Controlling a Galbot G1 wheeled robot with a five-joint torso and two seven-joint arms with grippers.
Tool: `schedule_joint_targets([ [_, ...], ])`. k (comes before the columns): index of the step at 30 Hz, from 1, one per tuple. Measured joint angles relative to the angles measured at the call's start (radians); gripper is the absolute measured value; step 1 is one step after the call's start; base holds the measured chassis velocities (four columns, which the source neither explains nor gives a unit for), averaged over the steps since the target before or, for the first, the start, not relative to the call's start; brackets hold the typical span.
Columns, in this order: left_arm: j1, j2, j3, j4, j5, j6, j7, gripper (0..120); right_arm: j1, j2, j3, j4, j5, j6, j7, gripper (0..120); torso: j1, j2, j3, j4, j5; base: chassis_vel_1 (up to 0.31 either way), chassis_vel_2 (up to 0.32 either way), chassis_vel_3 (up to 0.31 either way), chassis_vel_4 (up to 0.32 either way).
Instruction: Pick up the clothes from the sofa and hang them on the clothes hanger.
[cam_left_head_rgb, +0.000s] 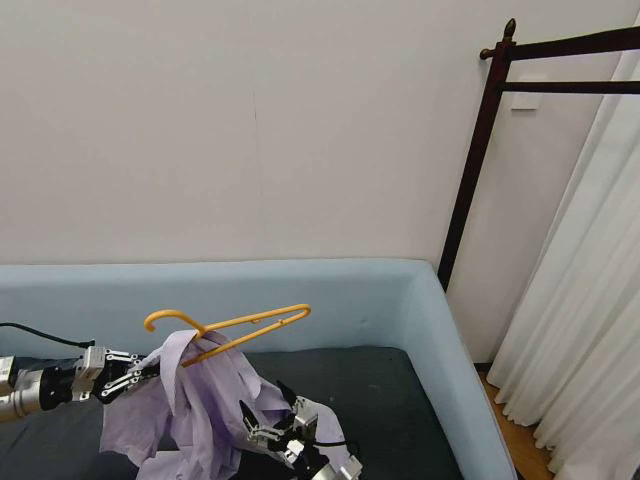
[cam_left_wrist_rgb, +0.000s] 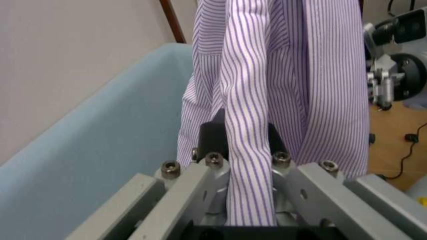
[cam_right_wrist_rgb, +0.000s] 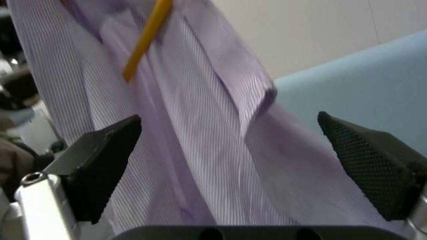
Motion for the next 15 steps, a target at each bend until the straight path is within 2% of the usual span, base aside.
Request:
schedule_joint_targets([
  [3,0.000,-0.005,0.002,-0.009,0.000,-0.001,0.000,1,-0.006,0.023,-0.004,-0.017,-0.086,-0.042,0.113,93,0.000,0.000,0.000,-0.0001,0.0000,0.000,0.000,0.000,0.000],
  [4,0.000,-0.005,0.002,-0.009,0.000,-0.001,0.000,1,-0.006,0.023,-0.004,-0.017,-0.086,-0.042,0.113,93,0.000,0.000,0.000,-0.0001,0.0000,0.000,0.000,0.000,0.000],
  [7,-0.004,-0.005,0.004,-0.019,-0.001,-0.001,0.000,1,-0.004,0.043,0.003,-0.032,-0.117,-0.052,0.162,79,0.000,0.000,0.000,0.0000,0.0000,0.000,0.000,0.000,0.000],
  [9,-0.005,-0.005,0.005,-0.021,-0.002,-0.001,0.000,1,-0.003,0.049,0.005,-0.034,-0.124,-0.052,0.170,75,0.000,0.000,0.000,-0.0001,0.0000,0.000,0.000,0.000,0.000],
  [11,-0.006,-0.005,0.005,-0.021,-0.003,-0.001,0.000,1,-0.003,0.059,0.010,-0.034,-0.143,-0.053,0.188,65,0.000,0.000,0.000,0.0000,0.0000,0.000,0.000,0.000,0.000],
  [12,-0.006,-0.005,0.005,-0.021,-0.003,-0.001,0.000,1,-0.003,0.059,0.010,-0.034,-0.143,-0.053,0.188,65,0.000,0.000,0.000,0.0000,0.0000,0.000,0.000,0.000,0.000],
  [15,-0.010,-0.005,0.006,-0.014,-0.003,-0.006,0.000,1,-0.005,0.062,0.015,-0.030,-0.158,-0.052,0.203,51,0.000,0.000,0.000,0.0000,0.0000,0.000,0.000,0.000,0.000],
])
